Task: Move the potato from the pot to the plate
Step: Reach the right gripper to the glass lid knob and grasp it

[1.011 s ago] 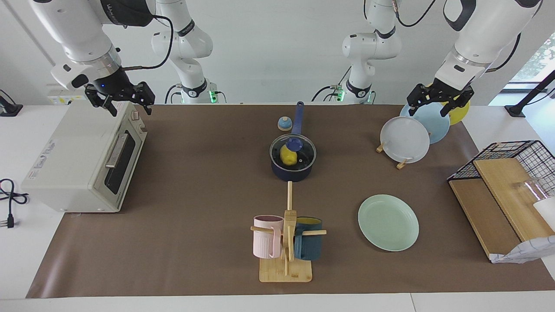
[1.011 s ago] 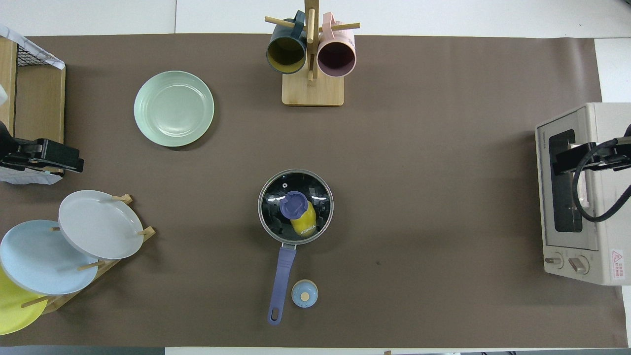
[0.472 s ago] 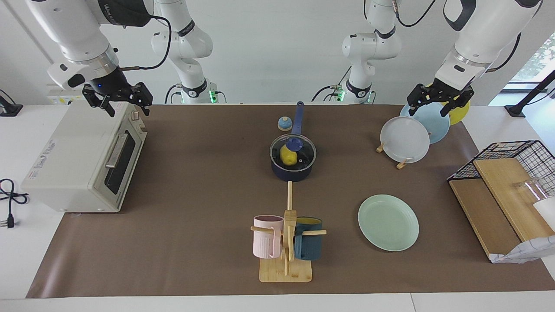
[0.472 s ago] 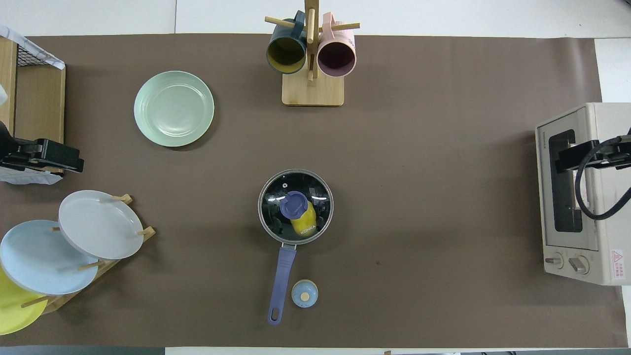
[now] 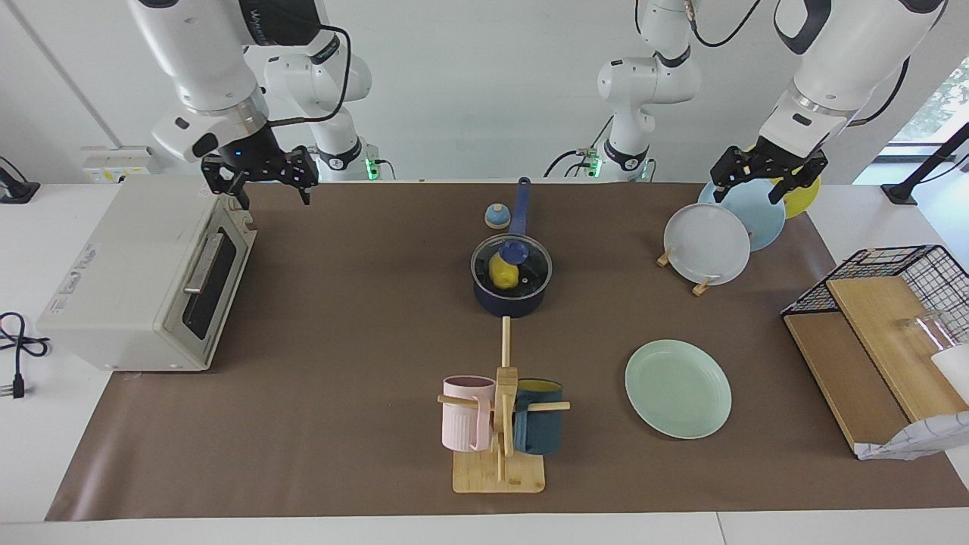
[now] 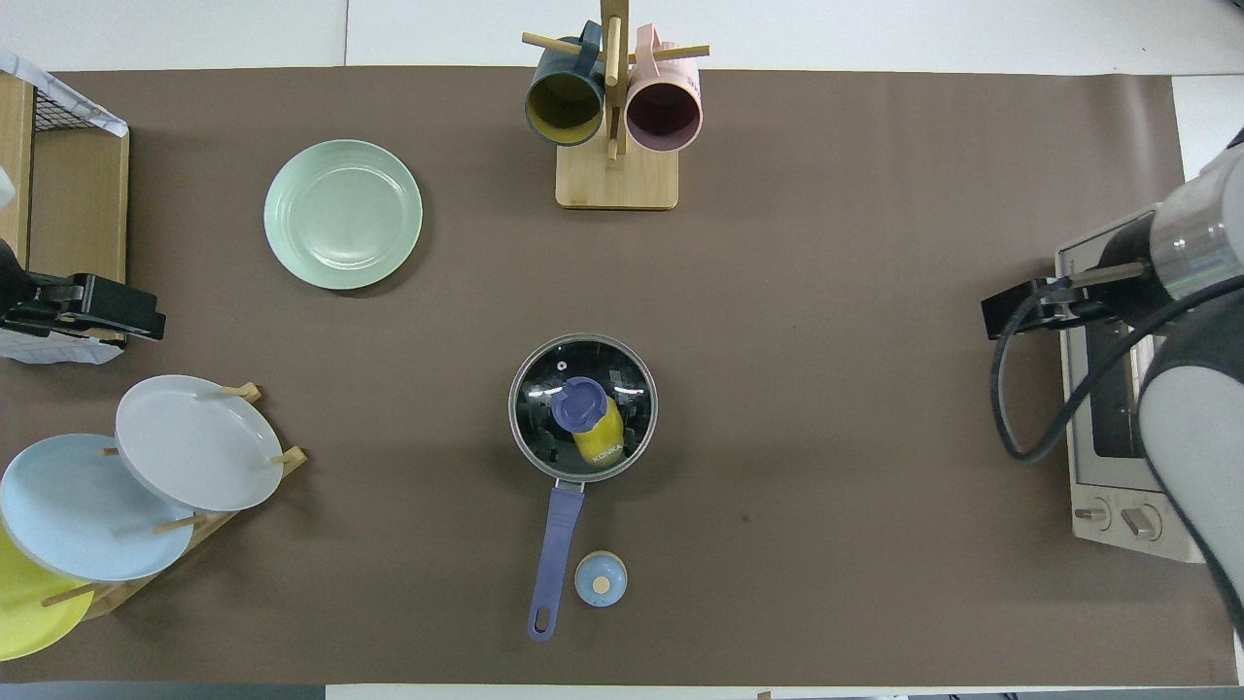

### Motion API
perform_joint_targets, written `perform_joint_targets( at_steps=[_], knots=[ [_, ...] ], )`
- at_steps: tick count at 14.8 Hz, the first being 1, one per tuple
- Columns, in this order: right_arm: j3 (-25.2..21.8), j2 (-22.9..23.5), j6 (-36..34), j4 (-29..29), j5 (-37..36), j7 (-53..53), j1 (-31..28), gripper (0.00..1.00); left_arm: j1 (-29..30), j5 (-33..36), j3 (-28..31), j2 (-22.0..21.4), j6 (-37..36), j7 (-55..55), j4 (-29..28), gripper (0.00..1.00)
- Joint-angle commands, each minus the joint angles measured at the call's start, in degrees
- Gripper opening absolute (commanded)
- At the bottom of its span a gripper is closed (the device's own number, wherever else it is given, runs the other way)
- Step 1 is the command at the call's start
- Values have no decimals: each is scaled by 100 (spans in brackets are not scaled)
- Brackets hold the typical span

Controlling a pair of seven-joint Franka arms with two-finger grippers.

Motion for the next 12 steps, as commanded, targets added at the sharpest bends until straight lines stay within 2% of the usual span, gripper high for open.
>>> perform_joint_targets(
  at_steps=[1,3,7,9,10,12],
  knots=[
    [722,744,-262,793,-3,743,-90,100,51,68,-31,-77,-82,78,-56,100],
    [1364,1071,-167,935,-117,1610,41,100,51,68,-22,-77,-82,78,-56,100],
    [2244,1651,316,1190,-855,3368,743,100,51,68,-31,-77,-82,78,-56,100],
    [2351,1871,842,1147,-882,4179,1016,100,51,68,-31,-77,-82,78,-56,100],
    [2351,2002,1149,1103,-987,4356,1296,100,51,77,-22,-77,-82,86,-56,100],
    [2351,2126,1493,753,-1259,4419,1413,100,51,68,-31,-77,-82,78,-56,100]
  ],
)
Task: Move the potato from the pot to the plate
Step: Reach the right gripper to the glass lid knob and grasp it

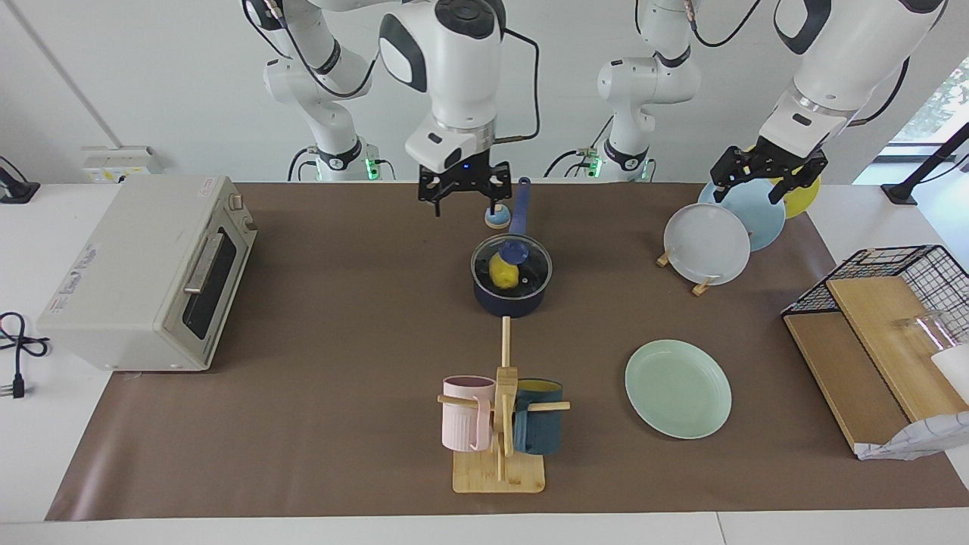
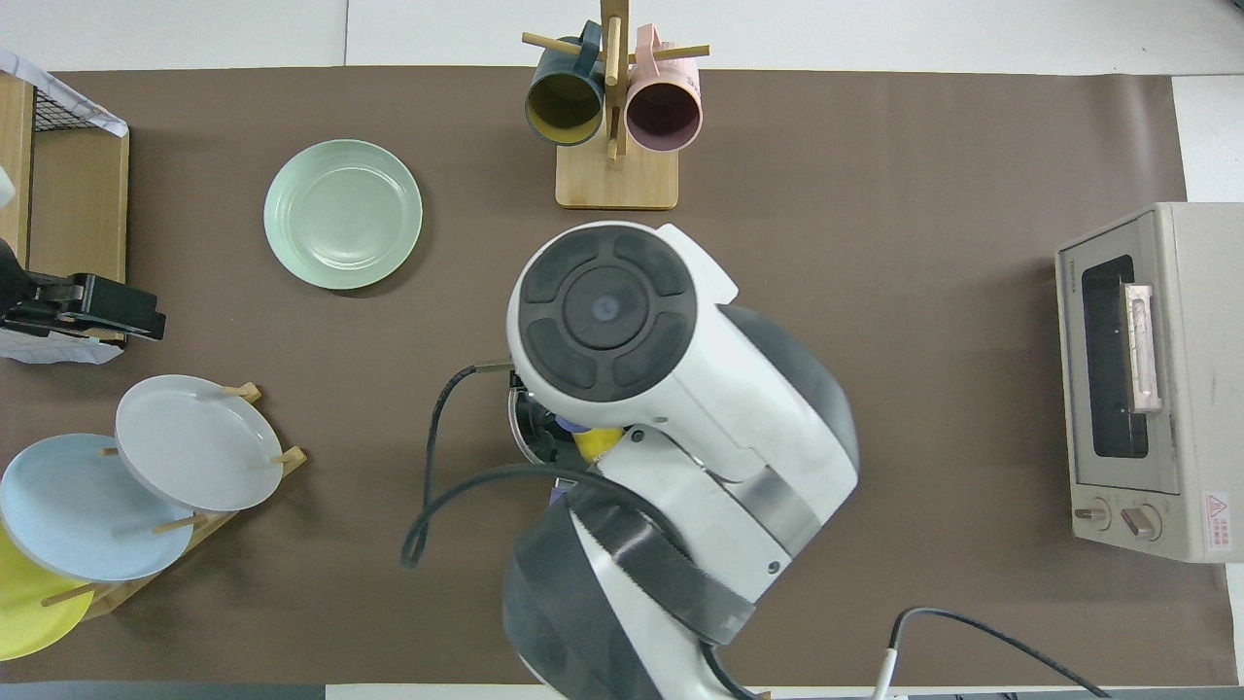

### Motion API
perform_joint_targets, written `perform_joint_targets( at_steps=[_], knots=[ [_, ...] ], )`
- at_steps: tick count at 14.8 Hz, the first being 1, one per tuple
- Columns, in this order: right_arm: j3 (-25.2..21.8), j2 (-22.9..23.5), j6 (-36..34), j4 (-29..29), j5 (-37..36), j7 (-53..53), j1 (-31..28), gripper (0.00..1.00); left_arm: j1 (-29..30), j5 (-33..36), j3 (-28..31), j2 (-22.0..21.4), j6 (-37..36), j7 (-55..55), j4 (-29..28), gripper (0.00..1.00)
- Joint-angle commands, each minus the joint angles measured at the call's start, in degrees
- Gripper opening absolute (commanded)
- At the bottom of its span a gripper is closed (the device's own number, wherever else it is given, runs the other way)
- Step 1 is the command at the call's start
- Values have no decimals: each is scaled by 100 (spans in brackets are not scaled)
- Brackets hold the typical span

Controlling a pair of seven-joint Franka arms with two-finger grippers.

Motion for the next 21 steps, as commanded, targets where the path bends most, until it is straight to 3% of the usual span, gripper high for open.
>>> perform_joint_targets(
  at_steps=[1,5,16,20,21],
  knots=[
    [64,248,533,-330,-298,131,10,100,51,68,-23,-77,-82,78,-56,100],
    [64,423,1176,-902,-859,167,116,100,51,68,-23,-77,-82,78,-56,100],
    [81,485,1572,-1316,-896,263,107,100,51,68,-31,-77,-82,78,-56,100],
    [160,476,1546,-1360,-896,263,89,88,51,68,-31,-77,-82,78,-56,100],
    [160,476,1537,-1360,-922,263,81,81,51,68,-31,-77,-82,78,-56,100]
  ],
)
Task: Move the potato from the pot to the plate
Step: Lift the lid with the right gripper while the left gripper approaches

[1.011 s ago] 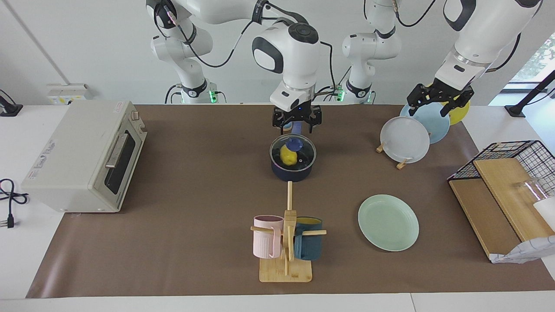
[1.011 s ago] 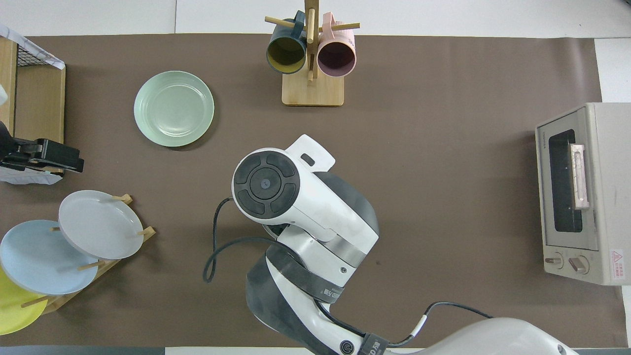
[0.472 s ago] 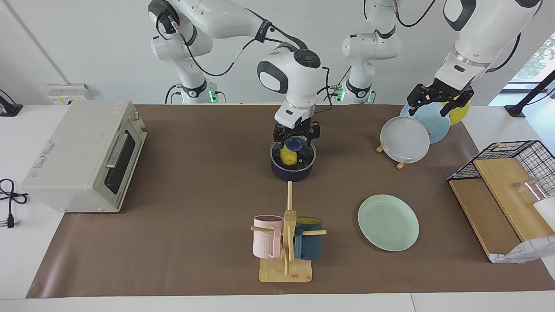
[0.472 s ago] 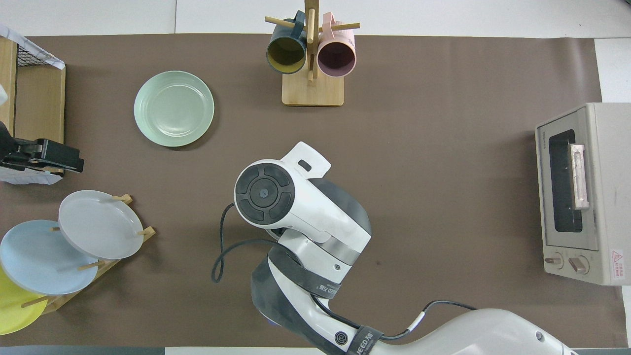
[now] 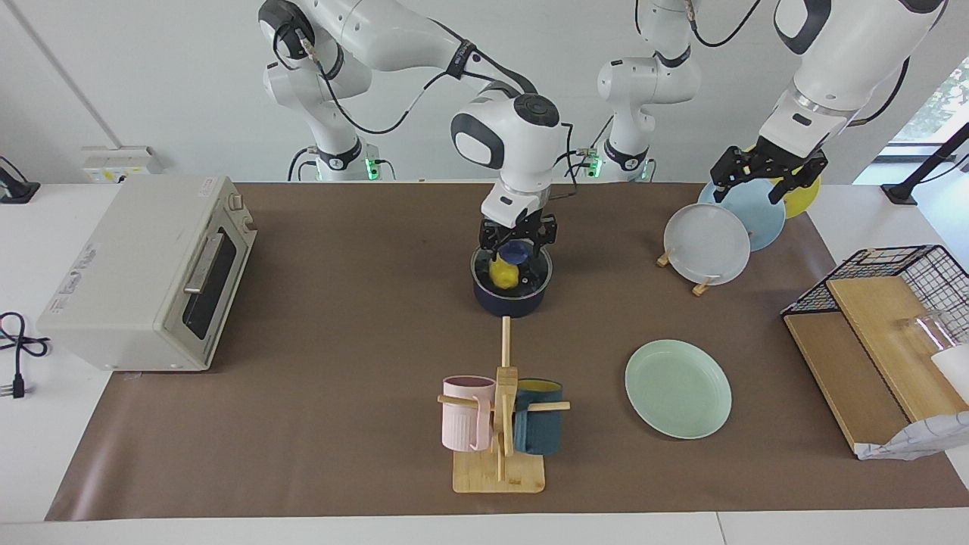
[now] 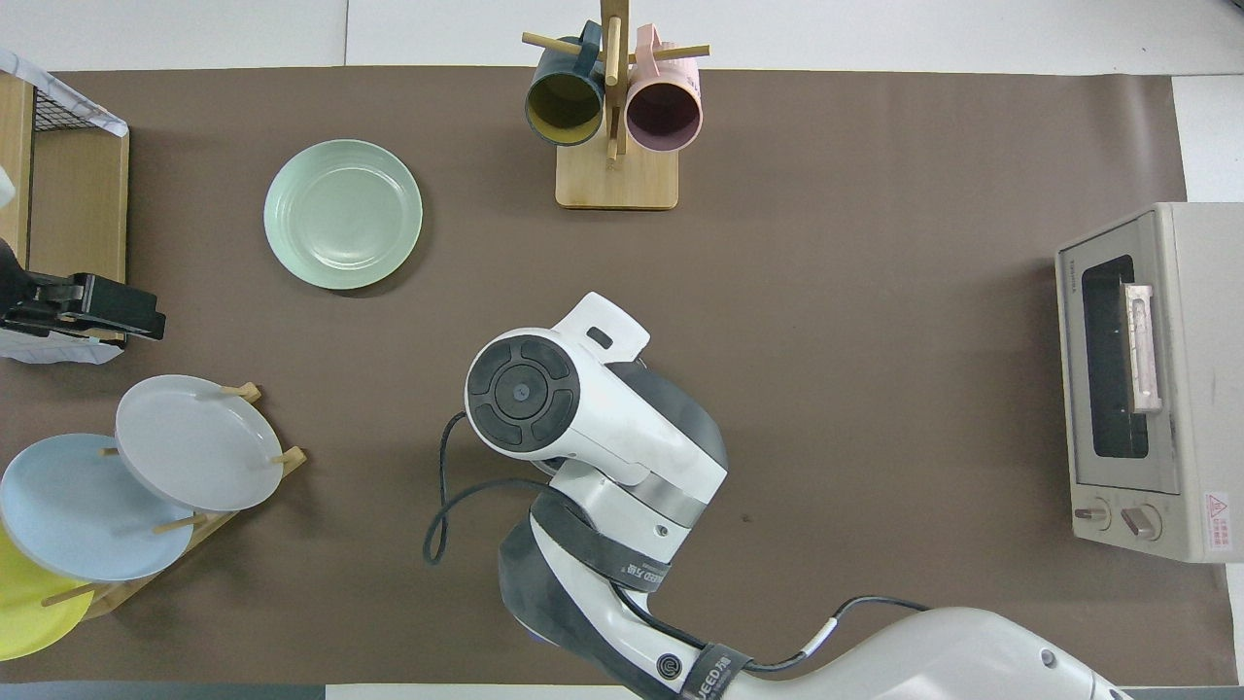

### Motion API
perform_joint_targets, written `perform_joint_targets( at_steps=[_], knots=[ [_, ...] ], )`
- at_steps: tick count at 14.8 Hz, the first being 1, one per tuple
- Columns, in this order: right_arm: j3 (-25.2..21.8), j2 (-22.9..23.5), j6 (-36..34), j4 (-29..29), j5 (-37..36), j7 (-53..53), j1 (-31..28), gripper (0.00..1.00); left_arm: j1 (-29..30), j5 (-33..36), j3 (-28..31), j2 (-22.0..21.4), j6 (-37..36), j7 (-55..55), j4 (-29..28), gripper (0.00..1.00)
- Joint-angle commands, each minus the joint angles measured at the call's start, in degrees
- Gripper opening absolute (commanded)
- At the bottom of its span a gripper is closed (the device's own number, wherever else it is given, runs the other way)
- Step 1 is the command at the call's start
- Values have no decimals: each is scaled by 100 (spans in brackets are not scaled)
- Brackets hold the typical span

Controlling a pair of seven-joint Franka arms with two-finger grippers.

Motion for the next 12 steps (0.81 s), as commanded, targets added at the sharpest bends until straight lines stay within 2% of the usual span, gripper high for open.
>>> perform_joint_targets(
  at_steps=[1,3,4,5,8,12],
  knots=[
    [121,-71,54,-121,-161,166,-97,75,51,68,-31,-77,-82,78,-56,100],
    [113,-71,27,-104,-162,157,-97,68,51,68,-31,-77,-82,86,-56,100],
    [121,-62,36,-95,-170,148,-97,60,51,68,-31,-77,-82,78,-56,100],
    [122,-62,36,-86,-170,139,-106,56,51,77,-31,-77,-91,86,-56,100],
    [113,-53,-25,-16,-170,87,-123,54,-20,68,-40,-112,-82,60,-56,100],
    [139,-106,-639,563,-144,-404,-185,54,-37,68,-49,-113,-126,60,-56,100]
  ],
)
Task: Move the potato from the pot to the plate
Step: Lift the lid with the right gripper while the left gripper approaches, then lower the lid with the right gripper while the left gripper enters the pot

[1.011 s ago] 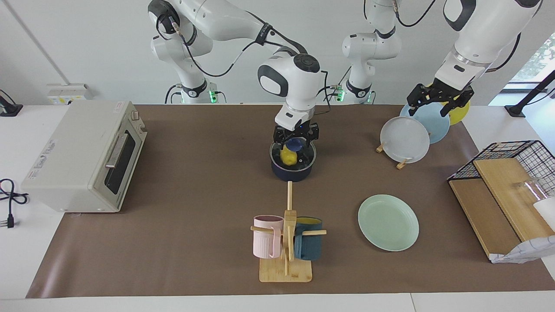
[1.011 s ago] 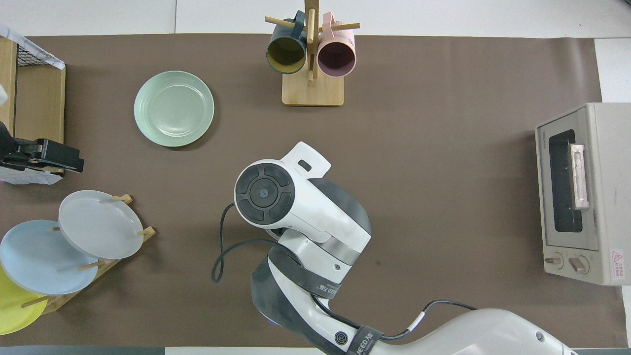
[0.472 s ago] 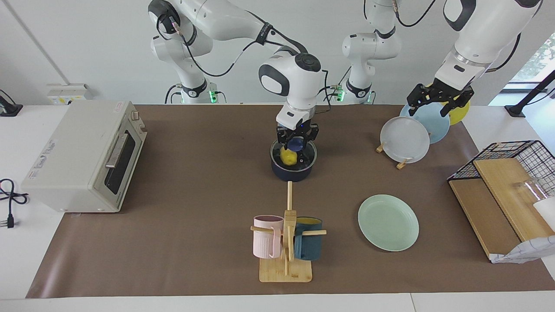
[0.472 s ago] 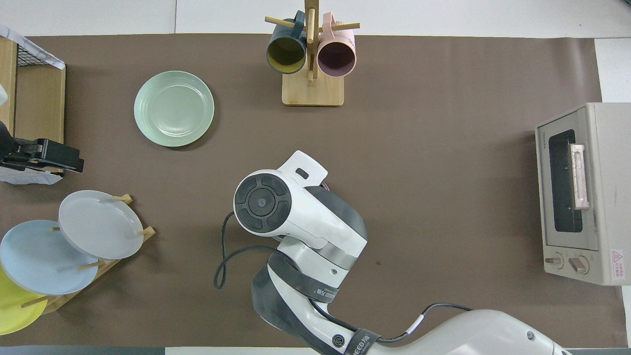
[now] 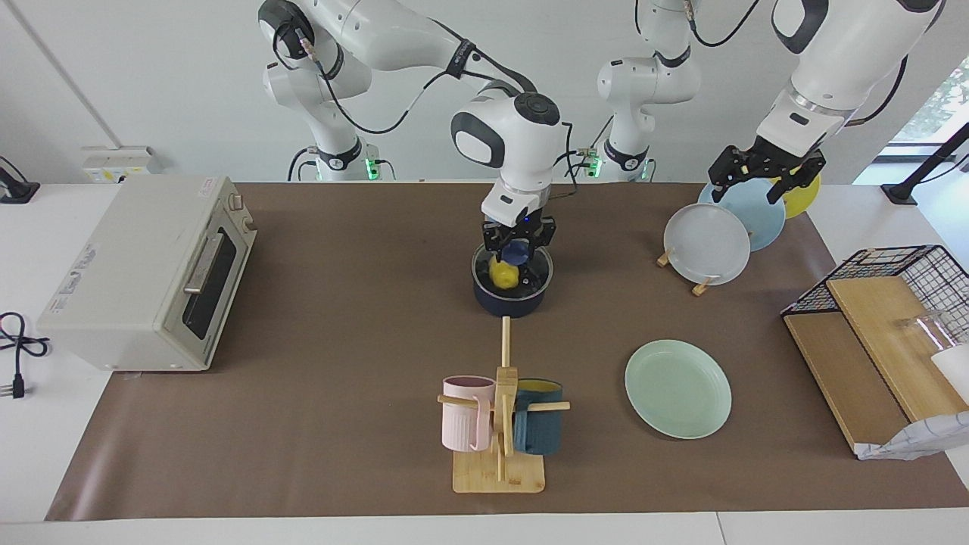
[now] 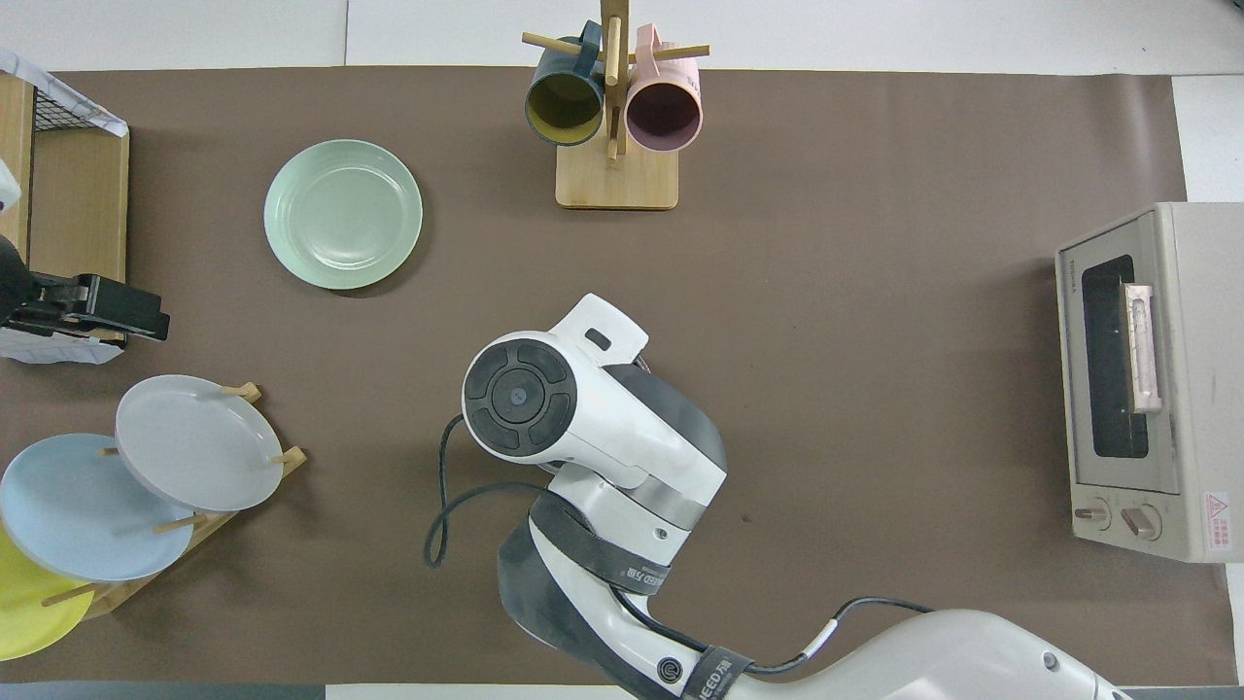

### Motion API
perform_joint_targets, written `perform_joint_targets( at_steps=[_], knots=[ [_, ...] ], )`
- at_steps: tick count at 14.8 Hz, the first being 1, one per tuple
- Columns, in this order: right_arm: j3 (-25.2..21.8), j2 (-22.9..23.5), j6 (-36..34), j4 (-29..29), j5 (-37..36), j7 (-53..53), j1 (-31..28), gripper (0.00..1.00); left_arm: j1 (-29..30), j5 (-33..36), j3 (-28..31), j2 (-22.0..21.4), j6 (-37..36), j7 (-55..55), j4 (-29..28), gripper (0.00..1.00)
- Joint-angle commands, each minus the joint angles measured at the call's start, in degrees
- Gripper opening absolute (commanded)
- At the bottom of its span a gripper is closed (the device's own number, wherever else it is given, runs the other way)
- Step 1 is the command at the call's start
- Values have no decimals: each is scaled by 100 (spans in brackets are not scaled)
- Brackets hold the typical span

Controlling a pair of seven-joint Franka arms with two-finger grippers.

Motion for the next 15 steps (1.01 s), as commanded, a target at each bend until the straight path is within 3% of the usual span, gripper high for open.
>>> perform_joint_targets(
  at_steps=[1,5,10,12,14,15],
  knots=[
    [115,-128,-529,474,-50,-419,-159,54,-40,68,-5,-95,-80,56,-64,100],
    [-138,-278,-803,686,12,-1357,-430,54,-188,68,-67,-174,43,-92,-240,100],
    [-1823,-559,-751,529,1144,-3456,-475,54,-1347,-265,-85,-315,1053,-2013,-951,100],
    [-2448,-708,-698,257,1312,-4258,-493,54,-1954,-274,-85,-175,1518,-2814,-1135,100],
    [-2740,-831,-471,-68,1445,-4575,-563,54,-2612,-274,-85,45,2150,-3456,-1513,100],
    [-2898,-884,-330,-252,1445,-4899,-607,54,-2903,-274,-76,350,2440,-3886,-1558,100]
  ],
)
